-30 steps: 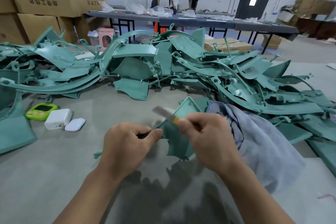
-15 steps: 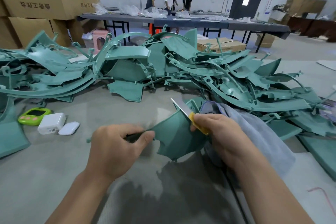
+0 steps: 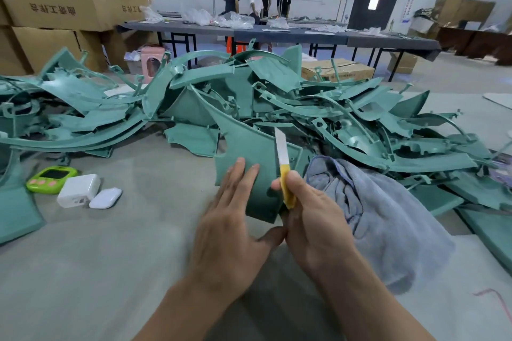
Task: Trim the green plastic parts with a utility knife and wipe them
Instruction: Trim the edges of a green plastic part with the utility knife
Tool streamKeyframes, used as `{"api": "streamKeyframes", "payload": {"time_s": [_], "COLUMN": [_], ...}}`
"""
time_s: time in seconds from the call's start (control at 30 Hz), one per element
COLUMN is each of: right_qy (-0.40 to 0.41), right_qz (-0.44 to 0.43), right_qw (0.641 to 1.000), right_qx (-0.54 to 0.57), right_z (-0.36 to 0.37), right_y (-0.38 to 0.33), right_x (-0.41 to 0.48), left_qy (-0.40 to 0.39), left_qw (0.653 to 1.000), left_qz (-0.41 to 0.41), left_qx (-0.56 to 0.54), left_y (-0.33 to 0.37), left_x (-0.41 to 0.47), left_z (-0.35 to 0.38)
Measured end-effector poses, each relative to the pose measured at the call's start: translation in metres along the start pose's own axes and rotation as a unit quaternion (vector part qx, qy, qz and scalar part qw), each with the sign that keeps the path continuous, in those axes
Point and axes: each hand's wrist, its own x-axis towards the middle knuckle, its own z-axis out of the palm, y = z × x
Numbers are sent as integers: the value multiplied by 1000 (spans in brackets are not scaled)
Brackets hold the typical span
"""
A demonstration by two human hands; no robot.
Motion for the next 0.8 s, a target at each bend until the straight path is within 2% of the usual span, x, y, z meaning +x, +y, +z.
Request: {"api": "streamKeyframes", "payload": {"time_s": [0.07,0.17,0.27,0.4,0.53,0.63,0.7,0.8], "right_qy": [-36,-127,-196,-239,-279,-240,-152,-28], "right_qz": [23,49,53,91,117,107,74,-21], "right_qw": [999,991,978,965,952,965,986,999], "right_qx": [5,14,-51,-63,-49,-21,11,18], "right_z": [-1,-3,-8,-10,-17,-23,-27,-30], "right_y": [-2,-10,-17,-19,-17,-23,-26,-28], "right_x": [-1,-5,-6,-5,-4,2,8,15], "left_qy": [0,65,124,121,103,117,126,83], "left_qw": [1000,997,990,989,980,977,978,987], "left_qz": [-8,-27,-59,-87,-153,-142,-83,28], "left_qx": [-26,-23,-21,-1,-73,-107,-144,-136], "left_y": [-5,-2,7,19,15,3,-3,-9], "left_x": [-1,-3,-3,-7,-4,-1,-1,-3], "left_z": [0,-4,-8,-7,-4,-8,-14,-14]}}
